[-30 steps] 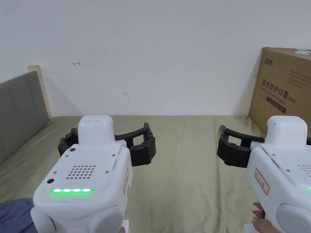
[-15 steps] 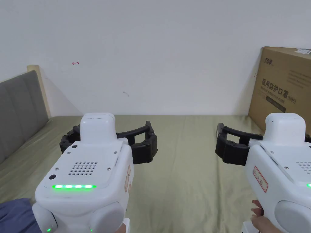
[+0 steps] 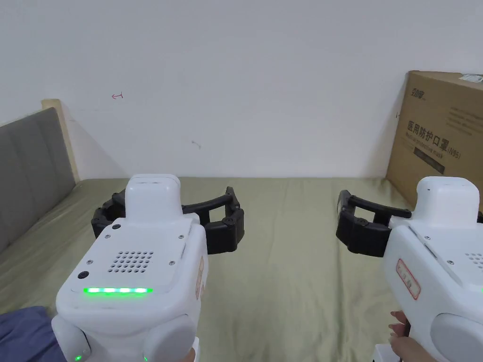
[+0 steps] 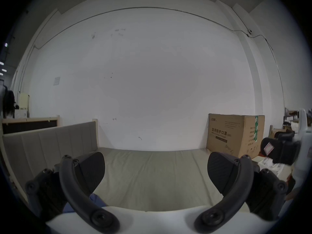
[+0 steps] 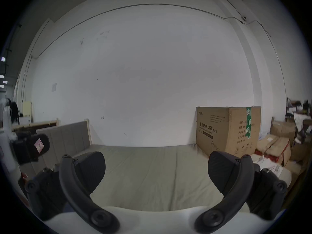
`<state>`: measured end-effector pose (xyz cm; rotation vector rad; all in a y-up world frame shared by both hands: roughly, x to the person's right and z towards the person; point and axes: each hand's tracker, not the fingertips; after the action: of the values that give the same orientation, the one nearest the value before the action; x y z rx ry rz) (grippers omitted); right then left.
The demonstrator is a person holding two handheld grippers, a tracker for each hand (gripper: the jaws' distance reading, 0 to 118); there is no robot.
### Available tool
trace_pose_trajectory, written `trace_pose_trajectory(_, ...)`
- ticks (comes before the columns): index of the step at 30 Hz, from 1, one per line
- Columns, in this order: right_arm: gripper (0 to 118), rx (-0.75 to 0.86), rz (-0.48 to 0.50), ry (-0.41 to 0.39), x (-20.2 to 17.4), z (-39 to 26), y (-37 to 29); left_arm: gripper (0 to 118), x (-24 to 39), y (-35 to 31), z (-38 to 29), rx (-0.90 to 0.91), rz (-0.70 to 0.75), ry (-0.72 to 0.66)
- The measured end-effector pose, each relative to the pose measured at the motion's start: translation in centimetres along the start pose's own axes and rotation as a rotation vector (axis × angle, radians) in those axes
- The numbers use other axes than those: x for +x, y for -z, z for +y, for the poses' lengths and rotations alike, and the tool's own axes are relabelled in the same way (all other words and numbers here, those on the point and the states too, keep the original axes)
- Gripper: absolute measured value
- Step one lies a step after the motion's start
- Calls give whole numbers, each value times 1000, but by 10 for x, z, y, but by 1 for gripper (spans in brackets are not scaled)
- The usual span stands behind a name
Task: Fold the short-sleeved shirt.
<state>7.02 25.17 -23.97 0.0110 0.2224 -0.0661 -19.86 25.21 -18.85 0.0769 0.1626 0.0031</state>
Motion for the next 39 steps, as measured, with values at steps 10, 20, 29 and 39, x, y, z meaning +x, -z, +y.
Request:
trace_pose_trajectory(10, 118, -345, -138, 2019, 120, -175, 18, 118, 77, 5, -86, 256, 237, 1315)
trace_pose_trajectory(20, 118, 26, -1, 477, 66, 7, 11, 118, -4, 13, 18, 5, 99, 35)
trace_pose_trajectory(29, 118, -45, -84, -71, 13, -6, 16, 118, -18, 8, 0, 20, 111, 38)
trace_pose_trajectory(39, 118, -34, -116, -16, 22, -9, 9, 118, -15, 2, -3, 10, 88, 23)
